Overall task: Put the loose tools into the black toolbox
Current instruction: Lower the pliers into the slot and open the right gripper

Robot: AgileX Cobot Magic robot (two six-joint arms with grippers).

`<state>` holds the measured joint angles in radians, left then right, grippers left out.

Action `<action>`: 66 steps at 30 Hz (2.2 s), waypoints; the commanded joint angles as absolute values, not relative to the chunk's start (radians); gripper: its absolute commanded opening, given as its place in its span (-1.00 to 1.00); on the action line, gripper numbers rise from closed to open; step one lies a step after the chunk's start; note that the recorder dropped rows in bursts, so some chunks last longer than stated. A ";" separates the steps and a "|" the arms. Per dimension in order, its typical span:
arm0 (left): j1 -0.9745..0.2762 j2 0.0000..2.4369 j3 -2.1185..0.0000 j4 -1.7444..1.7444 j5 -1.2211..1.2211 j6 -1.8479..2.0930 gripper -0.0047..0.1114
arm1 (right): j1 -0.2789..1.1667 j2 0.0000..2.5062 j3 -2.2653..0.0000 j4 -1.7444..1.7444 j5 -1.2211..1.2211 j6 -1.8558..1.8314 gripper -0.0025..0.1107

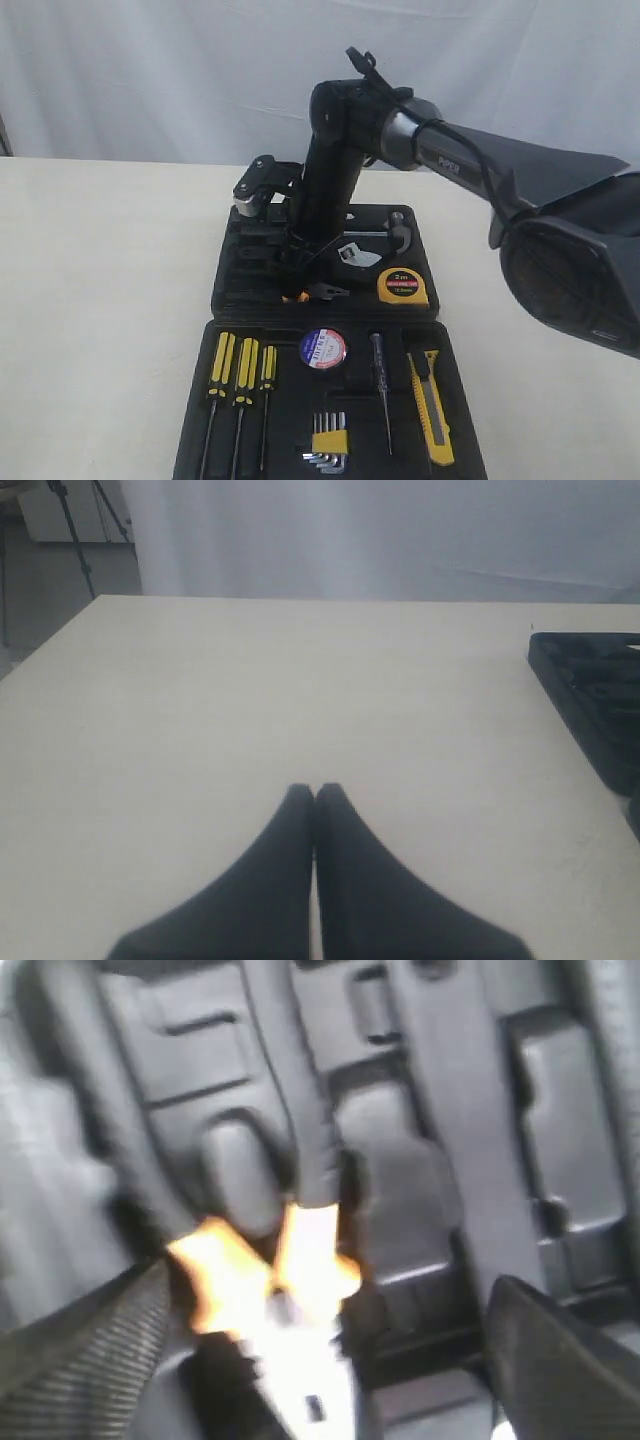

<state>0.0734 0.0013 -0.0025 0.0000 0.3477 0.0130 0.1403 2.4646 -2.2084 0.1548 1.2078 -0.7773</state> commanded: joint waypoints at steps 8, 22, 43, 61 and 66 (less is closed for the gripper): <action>0.069 0.000 0.000 0.000 0.342 0.007 -0.92 | 0.142 2.404 -2.209 0.223 1.119 -0.560 -0.58; 0.069 0.000 0.000 0.000 0.342 0.007 -0.92 | 0.142 2.460 -2.207 0.427 1.171 -0.448 -0.96; 0.069 0.000 0.000 0.000 0.342 0.007 -0.92 | 0.142 2.517 -2.207 0.374 1.177 -0.434 -0.96; 0.069 0.000 0.000 0.000 0.342 0.007 -0.92 | 0.142 2.505 -2.207 0.291 1.092 -0.423 -0.96; 0.069 0.000 0.000 0.000 0.342 0.007 -0.92 | 0.142 2.499 -2.207 0.285 1.066 -0.421 -0.96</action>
<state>0.0734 0.0013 -0.0025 0.0000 0.3477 0.0130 0.1465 2.5098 -2.2084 0.3144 1.0924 -0.4225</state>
